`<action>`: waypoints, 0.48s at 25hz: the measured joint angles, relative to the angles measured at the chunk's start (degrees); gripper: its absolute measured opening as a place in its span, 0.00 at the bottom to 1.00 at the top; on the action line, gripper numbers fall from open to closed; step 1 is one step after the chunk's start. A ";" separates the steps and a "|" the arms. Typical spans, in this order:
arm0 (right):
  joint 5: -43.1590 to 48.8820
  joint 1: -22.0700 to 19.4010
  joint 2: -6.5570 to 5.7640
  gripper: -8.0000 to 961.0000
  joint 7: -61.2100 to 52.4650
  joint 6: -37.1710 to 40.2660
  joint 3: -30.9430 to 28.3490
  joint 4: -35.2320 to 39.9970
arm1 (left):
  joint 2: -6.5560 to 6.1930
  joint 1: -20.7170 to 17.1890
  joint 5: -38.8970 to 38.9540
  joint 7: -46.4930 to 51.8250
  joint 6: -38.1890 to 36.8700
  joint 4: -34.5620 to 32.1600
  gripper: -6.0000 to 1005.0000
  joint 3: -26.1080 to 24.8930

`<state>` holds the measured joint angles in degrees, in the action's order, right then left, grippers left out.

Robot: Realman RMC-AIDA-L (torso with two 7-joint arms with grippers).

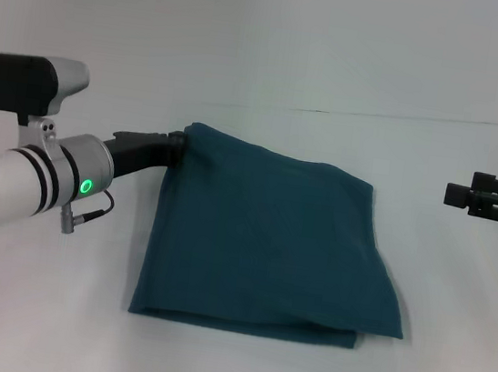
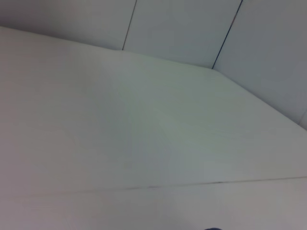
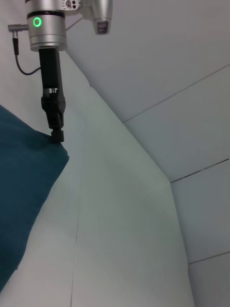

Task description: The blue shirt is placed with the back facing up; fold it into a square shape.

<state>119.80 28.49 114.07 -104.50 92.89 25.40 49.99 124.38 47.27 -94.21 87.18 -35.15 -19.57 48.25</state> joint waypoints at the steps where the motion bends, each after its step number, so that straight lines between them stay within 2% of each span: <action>1: 0.00 0.04 0.00 0.94 0.00 0.00 0.03 0.00 | -0.01 0.01 0.00 0.08 0.12 -0.33 0.02 0.00; 12: -0.01 0.42 -0.08 0.94 0.00 -0.07 0.37 0.01 | -0.04 0.23 -0.01 0.34 2.13 -1.04 0.02 -0.02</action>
<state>119.79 28.91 114.00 -104.50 92.82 25.77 50.00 124.35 47.50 -94.21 87.52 -33.03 -20.61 48.24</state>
